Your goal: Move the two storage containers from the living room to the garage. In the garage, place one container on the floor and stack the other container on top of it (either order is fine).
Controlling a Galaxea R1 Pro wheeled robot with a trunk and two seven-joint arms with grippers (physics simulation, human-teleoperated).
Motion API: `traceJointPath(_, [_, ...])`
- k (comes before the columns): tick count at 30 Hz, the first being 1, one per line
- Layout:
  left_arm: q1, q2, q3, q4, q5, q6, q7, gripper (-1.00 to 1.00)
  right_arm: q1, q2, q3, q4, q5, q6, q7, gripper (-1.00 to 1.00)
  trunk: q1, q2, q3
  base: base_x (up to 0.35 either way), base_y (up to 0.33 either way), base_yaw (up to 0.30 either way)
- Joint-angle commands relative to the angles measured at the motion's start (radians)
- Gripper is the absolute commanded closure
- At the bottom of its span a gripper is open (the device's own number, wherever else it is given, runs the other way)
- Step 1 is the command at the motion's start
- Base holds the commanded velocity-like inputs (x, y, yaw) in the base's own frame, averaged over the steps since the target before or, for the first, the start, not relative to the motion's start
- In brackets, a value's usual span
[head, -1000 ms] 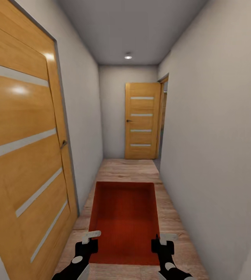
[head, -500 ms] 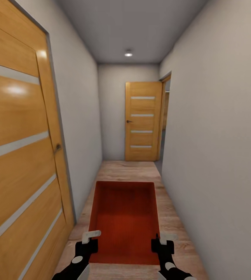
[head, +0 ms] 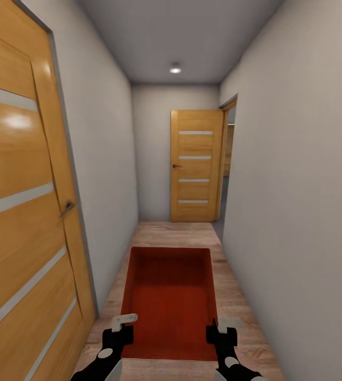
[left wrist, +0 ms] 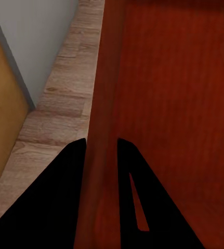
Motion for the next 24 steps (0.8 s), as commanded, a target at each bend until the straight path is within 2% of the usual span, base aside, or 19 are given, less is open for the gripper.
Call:
traceJointPath(1, [0.0, 0.001, -0.012, 0.004, 0.021, 0.021, 0.005, 1.0, -0.001, -0.004, 0.024, -0.005, -0.006, -0.073, 0.0, 1.0, 0.001, -0.001, -0.001, 0.323, 0.0, 0.0])
traceJointPath(24, [0.0, 0.001, -0.012, 0.004, 0.021, 0.021, 0.005, 1.0, -0.001, -0.004, 0.024, -0.005, -0.005, -0.073, 0.0, 1.0, 0.001, -0.001, -0.001, 0.323, 0.0, 0.0])
